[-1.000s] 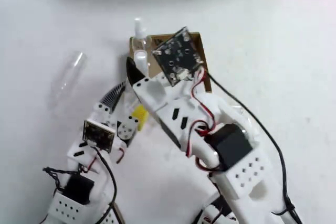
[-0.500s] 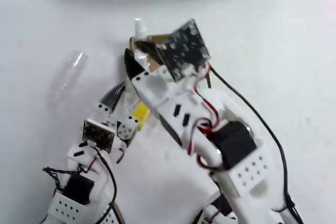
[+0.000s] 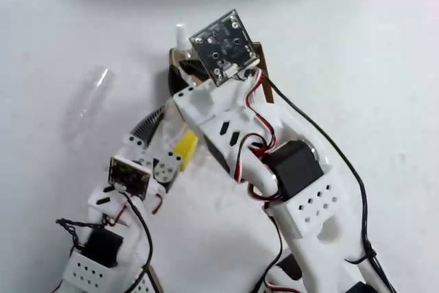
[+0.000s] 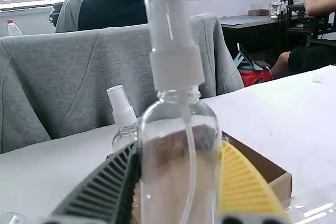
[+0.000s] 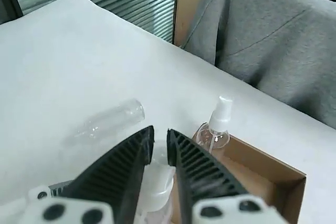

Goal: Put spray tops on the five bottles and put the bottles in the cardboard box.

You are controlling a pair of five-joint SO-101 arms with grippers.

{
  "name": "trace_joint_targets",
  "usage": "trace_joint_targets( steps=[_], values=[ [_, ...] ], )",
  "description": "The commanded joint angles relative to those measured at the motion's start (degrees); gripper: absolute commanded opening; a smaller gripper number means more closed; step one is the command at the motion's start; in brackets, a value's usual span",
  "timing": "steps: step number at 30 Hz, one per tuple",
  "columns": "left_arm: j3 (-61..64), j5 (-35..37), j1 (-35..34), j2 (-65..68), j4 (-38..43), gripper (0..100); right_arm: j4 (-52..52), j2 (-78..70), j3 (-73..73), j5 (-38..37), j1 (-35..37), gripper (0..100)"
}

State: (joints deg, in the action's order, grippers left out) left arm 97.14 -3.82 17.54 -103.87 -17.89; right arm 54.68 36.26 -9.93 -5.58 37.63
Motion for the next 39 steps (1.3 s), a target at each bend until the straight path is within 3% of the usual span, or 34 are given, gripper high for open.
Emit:
trace_joint_targets(
  steps=[1,7,10,16,28,33,39],
  values=[
    [-0.1,-0.4,-0.5,-0.9,2.0,2,0.7,0.4,6.4,0.4,-1.2,1.5],
    [-0.3,0.0,-0.5,-0.9,1.2,2,2.5,3.2,9.2,0.4,-3.7,1.5],
    [-1.4,0.0,-0.6,-0.8,0.6,2,8.3,4.2,9.1,0.4,-5.1,1.5],
    [-8.8,0.2,-0.6,-0.8,-8.1,2,21.8,4.4,7.4,0.4,-8.5,1.5],
    [-13.5,7.9,-3.7,0.7,-9.7,2,20.0,12.8,-11.1,0.2,-9.1,1.5],
    [-20.0,10.5,-3.8,13.4,-9.2,2,19.3,16.1,-17.7,0.1,-9.0,1.5],
    [-29.4,17.3,-8.4,28.2,-9.1,2,10.9,20.3,-28.9,0.4,-7.3,1.5]
  ],
)
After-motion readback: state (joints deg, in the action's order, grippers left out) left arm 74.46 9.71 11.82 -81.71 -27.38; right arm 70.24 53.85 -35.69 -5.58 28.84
